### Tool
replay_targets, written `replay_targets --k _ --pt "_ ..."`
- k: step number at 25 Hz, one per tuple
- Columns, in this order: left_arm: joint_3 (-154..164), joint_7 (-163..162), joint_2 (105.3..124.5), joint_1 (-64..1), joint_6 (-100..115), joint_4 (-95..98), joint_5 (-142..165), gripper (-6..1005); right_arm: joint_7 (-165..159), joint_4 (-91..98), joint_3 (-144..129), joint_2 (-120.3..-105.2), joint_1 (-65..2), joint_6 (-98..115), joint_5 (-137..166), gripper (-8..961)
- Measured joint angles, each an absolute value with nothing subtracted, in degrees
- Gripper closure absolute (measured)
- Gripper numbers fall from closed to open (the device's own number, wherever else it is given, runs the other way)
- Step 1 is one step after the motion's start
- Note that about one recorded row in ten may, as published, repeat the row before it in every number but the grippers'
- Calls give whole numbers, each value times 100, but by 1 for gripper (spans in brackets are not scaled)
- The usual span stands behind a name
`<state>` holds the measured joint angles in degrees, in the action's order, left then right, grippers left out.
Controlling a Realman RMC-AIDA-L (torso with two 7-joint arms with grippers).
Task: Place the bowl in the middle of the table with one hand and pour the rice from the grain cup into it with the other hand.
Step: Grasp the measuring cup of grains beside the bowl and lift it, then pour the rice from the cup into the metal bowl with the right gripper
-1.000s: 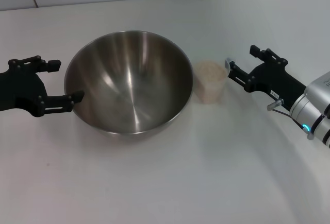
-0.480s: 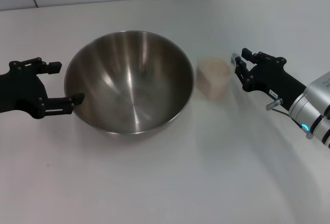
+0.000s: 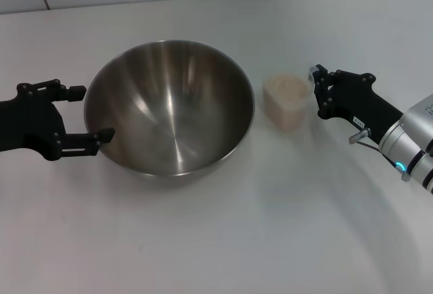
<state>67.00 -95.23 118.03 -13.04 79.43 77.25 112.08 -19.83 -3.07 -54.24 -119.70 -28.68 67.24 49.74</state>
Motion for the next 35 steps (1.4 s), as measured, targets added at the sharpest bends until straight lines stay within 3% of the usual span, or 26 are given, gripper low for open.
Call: replay_targets --k 11,16,20,25,35 --pt "6698 -9584 11813 -1386 8238 7836 11523 139 -1580 -291 -4745 -11972 -2651 8582 4868 942" --pt "6697 -9590 11811 -1414 8247 7866 11548 140 -486 -431 -4553 -11985 -3139 9188 4914 943" --pt "6708 -9590 11812 -1431 8255 7866 11567 140 1886 -1046 -4529 -11988 -3900 9121 5177 943" --pt "6701 -9603 11812 -1433 8262 7871 11599 140 4541 -1702 -4441 -11988 -4340 9013 5374 943" --pt "6739 -9663 11804 -1501 8272 7918 11612 140 9112 -2145 -2336 -11988 -4306 8260 7901 942"
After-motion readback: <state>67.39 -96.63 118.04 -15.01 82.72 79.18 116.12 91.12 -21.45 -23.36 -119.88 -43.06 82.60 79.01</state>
